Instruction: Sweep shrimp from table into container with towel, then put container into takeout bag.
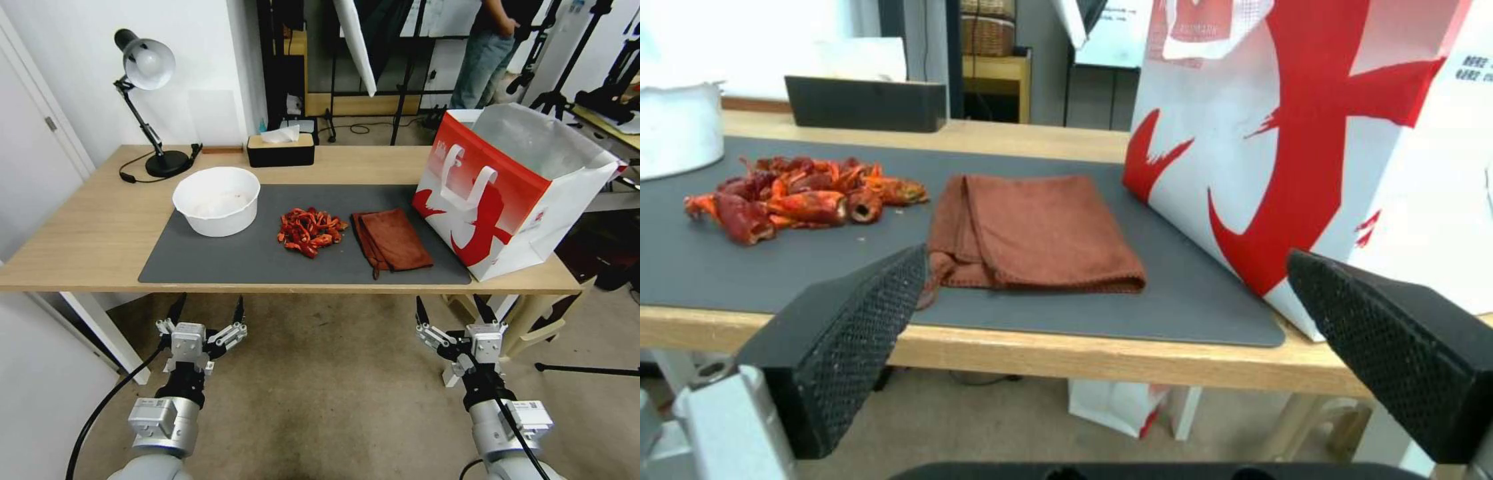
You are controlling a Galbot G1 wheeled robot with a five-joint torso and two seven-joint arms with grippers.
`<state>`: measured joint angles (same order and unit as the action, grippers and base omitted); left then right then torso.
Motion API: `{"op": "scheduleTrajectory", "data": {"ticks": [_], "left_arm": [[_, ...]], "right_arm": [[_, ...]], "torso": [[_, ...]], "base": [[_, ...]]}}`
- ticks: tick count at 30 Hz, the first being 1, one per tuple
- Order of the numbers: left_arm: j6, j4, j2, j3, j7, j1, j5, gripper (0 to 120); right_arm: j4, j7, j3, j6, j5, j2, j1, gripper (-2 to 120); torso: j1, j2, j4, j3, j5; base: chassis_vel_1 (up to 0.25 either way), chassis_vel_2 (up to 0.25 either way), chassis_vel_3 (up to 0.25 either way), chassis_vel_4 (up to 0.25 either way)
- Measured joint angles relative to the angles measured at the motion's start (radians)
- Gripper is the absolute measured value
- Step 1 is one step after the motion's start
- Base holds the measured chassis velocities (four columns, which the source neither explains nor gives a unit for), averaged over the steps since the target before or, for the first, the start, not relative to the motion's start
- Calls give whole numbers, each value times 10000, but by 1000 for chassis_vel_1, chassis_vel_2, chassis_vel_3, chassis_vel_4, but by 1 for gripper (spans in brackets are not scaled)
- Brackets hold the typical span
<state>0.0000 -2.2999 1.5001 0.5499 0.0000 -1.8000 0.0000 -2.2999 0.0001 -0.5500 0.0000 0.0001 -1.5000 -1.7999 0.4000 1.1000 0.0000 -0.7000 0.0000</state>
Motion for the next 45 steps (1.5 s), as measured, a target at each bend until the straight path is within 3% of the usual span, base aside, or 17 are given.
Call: {"op": "scheduleTrajectory", "data": {"ticks": [14, 17, 18, 19, 21, 25, 45], "left_arm": [[35, 0, -44, -12, -43, 32, -75, 100], [452, -5, -452, -208, -484, 349, -801, 100], [452, -5, -452, -208, -484, 349, -801, 100], [709, -12, -702, -336, -745, 543, -1244, 100], [1236, -45, -1205, -587, -1290, 919, -2138, 100], [1466, -47, -1619, -773, -1638, 1242, -2902, 100], [1235, 56, -1648, -756, -1512, 1234, -2961, 100]], "right_arm": [[-76, -94, 10, -310, -81, -136, 22, 100], [-447, -547, 110, -1660, -468, -754, 135, 100], [-447, -547, 110, -1660, -468, -754, 135, 100], [-569, -698, 143, -2087, -581, -962, 176, 100], [-670, -808, 131, -2351, -619, -1080, 247, 100], [-699, -859, 110, -2380, -619, -1078, 278, 100], [-682, -873, 39, -2359, -491, -1111, 399, 100]], "torso": [[0, -1, 0, 0, 0], [-1, 0, 1, 0, -2], [-1, 0, 1, 0, -2], [0, 0, -3, 0, -4], [0, 0, 0, 0, -3], [1, 0, -3, 0, -3], [0, -1, 0, 0, 0]], "base": [[0, 0, 0, 0], [0, 0, 0, 0], [0, 0, 0, 0], [0, 0, 0, 0], [0, 0, 0, 0], [0, 0, 0, 0], [0, 0, 0, 0]]}}
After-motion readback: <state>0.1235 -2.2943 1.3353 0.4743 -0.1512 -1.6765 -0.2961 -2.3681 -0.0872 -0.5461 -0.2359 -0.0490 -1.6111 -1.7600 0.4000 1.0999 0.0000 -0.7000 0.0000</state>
